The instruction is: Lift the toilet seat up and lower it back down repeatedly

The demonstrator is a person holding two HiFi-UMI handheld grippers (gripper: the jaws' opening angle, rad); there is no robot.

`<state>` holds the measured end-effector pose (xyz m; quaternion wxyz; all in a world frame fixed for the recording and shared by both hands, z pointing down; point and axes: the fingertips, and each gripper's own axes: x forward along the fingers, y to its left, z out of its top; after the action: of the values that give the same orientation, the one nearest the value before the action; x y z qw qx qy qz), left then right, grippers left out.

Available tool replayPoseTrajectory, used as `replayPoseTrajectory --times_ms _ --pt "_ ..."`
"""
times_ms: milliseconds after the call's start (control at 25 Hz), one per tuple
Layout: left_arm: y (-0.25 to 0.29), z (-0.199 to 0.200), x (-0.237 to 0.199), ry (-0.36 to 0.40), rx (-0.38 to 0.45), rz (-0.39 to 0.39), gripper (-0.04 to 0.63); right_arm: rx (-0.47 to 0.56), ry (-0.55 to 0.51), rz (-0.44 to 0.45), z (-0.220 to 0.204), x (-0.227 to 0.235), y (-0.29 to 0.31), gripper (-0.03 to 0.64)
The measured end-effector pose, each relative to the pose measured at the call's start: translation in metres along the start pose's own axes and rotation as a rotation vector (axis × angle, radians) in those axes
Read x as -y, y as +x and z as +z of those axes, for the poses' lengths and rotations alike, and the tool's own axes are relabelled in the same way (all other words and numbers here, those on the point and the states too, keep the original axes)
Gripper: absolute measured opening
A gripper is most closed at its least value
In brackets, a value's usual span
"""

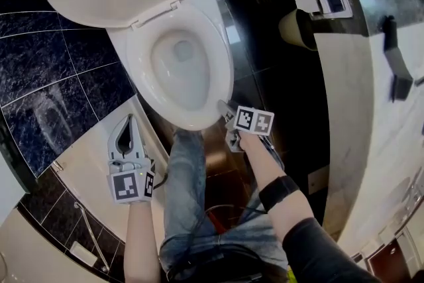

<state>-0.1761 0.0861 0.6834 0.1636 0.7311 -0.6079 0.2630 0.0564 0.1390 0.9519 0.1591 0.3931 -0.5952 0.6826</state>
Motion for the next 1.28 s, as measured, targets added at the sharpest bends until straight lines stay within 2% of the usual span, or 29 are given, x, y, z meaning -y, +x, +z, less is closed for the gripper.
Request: replayPoseTrajectory --times_ms 160,360,640,1000,1280 --pt "0.004 -0.002 -0.002 -0.009 -0.008 -0.003 0.000 0.018 0.018 -0.001 0.000 -0.002 -0.001 0.154" --pt "0.006 -0.006 -0.002 -0.022 -0.014 -0.007 0.000 0.026 0.084 0.008 0.001 -0.001 -0.001 0.150" --pt "0.010 -0.005 0.004 -0.024 -0.015 -0.015 0.000 0.012 0.091 0.024 0.003 -0.005 -0.006 0.147" --pt "-0.003 0.002 0.013 -0.017 -0.030 -0.035 0.000 0.010 0.089 0.051 0.007 -0.039 -0.040 0.138" --pt "-0.032 0.002 0.025 -0.031 -0.102 -0.050 0.000 -0.002 0.101 0.075 0.017 -0.081 -0.076 0.130"
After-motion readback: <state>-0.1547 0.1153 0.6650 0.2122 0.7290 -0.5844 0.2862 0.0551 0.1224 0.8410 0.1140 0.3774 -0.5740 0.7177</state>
